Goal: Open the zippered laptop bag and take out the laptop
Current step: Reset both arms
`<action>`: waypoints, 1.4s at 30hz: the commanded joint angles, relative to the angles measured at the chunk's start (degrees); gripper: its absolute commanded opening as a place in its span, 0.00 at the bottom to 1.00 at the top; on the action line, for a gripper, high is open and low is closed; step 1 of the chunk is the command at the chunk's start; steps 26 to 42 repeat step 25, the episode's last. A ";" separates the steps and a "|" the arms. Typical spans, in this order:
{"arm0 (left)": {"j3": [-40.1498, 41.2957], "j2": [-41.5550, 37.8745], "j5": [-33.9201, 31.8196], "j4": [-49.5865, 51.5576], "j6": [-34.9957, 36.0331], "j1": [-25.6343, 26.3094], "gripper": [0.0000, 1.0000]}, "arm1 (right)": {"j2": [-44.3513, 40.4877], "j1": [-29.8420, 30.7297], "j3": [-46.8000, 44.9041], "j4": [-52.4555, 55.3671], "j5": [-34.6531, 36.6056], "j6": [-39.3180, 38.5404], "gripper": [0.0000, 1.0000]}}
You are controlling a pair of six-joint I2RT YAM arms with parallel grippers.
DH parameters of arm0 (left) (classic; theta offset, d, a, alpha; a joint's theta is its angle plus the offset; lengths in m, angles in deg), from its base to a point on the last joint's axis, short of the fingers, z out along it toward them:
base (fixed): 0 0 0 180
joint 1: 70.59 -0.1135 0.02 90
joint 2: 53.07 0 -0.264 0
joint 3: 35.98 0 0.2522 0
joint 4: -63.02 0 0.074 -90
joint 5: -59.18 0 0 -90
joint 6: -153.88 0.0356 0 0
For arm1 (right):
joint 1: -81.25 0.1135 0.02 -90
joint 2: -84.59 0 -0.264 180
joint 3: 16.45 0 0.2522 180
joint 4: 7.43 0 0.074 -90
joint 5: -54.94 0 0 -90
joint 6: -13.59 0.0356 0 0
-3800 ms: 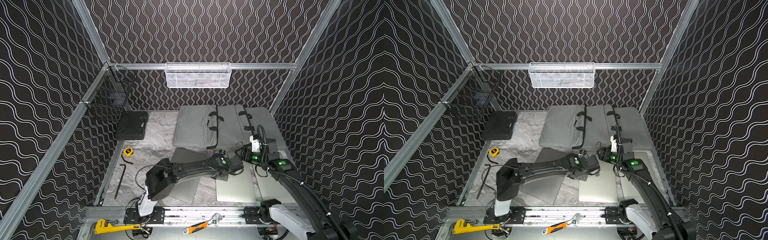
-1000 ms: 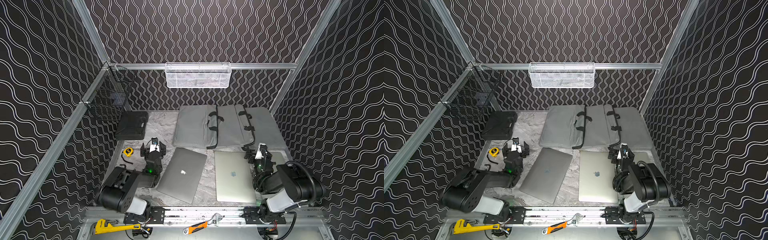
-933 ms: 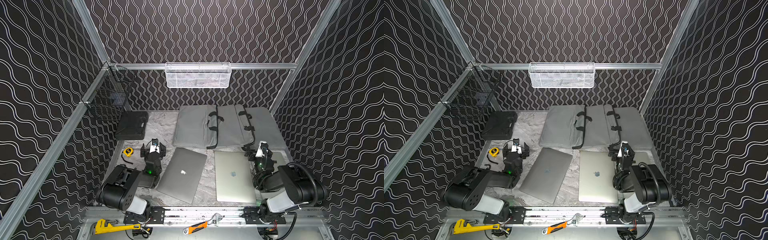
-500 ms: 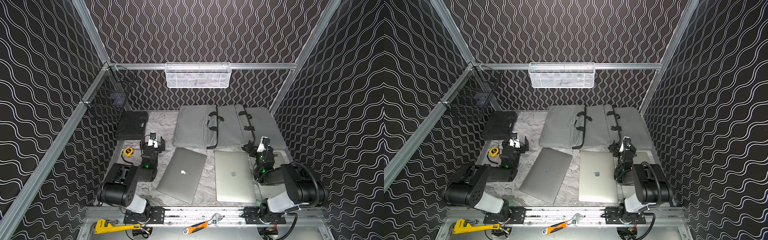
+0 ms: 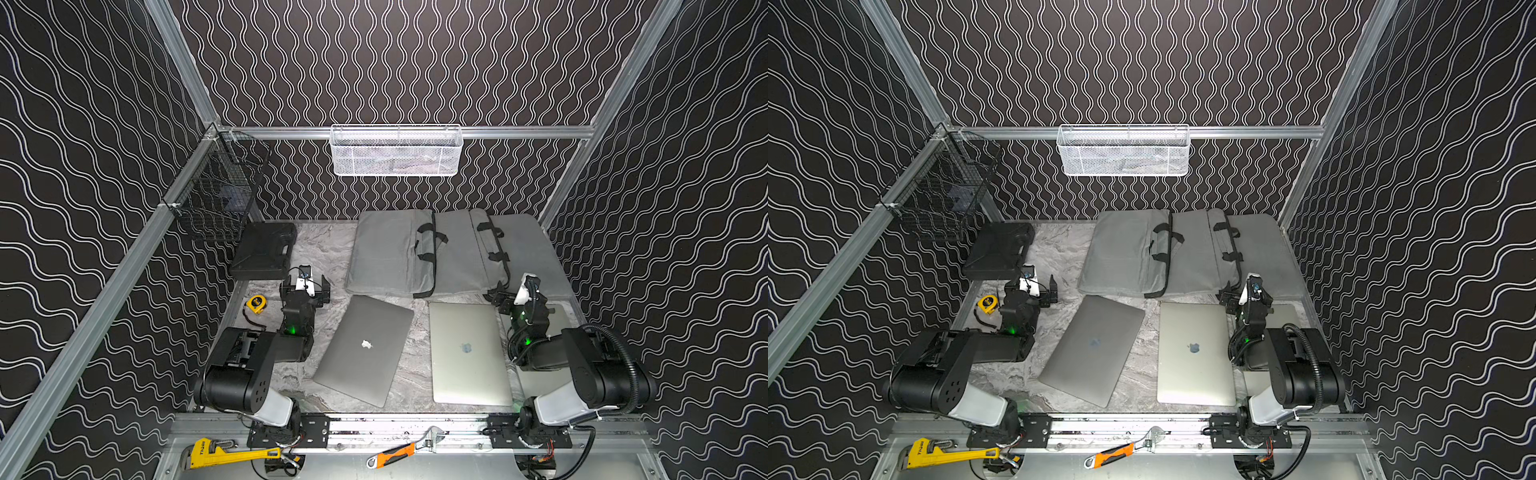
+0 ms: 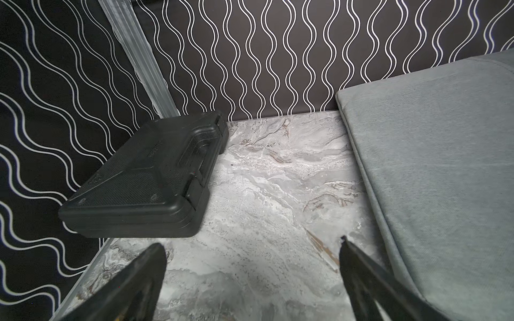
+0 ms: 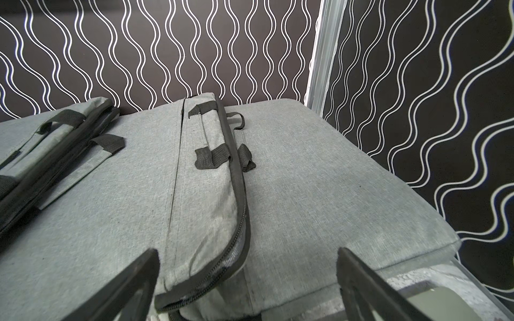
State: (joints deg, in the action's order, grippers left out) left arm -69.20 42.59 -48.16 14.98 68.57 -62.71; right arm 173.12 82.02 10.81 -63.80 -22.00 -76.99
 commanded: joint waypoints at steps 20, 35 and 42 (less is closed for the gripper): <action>-2.18 0.64 2.97 2.52 -0.93 -1.32 0.99 | -0.05 0.01 0.09 -0.86 0.41 0.32 1.00; -1.23 -0.26 4.53 1.37 -1.14 -2.17 0.99 | -0.02 0.02 0.03 -0.94 0.39 0.28 1.00; -1.23 -0.26 4.53 1.37 -1.14 -2.17 0.99 | -0.02 0.02 0.03 -0.94 0.39 0.28 1.00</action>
